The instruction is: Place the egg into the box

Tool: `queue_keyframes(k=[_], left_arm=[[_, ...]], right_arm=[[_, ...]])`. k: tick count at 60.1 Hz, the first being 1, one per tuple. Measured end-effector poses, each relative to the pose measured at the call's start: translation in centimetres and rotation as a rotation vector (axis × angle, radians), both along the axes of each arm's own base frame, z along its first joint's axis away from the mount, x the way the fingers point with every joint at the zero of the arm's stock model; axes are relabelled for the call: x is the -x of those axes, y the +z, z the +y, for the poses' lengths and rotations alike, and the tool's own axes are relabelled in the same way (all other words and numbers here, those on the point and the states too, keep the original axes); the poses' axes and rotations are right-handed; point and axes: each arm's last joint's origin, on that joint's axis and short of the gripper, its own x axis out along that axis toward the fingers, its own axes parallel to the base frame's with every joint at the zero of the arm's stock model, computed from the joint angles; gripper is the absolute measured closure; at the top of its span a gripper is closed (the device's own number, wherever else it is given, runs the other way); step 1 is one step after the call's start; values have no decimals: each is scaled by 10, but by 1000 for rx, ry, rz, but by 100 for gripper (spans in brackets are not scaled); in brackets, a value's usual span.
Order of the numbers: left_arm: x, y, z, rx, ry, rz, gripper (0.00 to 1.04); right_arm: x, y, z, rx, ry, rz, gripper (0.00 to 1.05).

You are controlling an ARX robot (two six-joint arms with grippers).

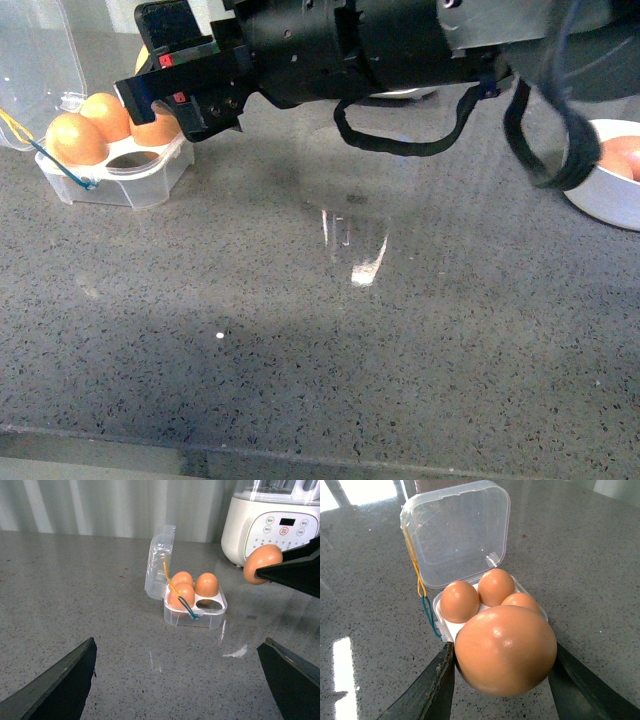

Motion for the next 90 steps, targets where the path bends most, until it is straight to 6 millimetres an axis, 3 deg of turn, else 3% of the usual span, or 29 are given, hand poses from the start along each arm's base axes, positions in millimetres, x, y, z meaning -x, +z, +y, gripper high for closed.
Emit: queue_keyframes(k=[22,45,76,90], left_arm=[[0,0,0,0,0,0,7],[0,0,0,0,0,0,7],[0,0,0,0,0,0,7],[0,0,0,0,0,0,7]], right_arm=[[-15,-6,23,5,20,12,58],[-18,-15,43,20,48,25,58],[-21,-21,48,41,29,39,58],[-21,-24,50,43,38,47,21]])
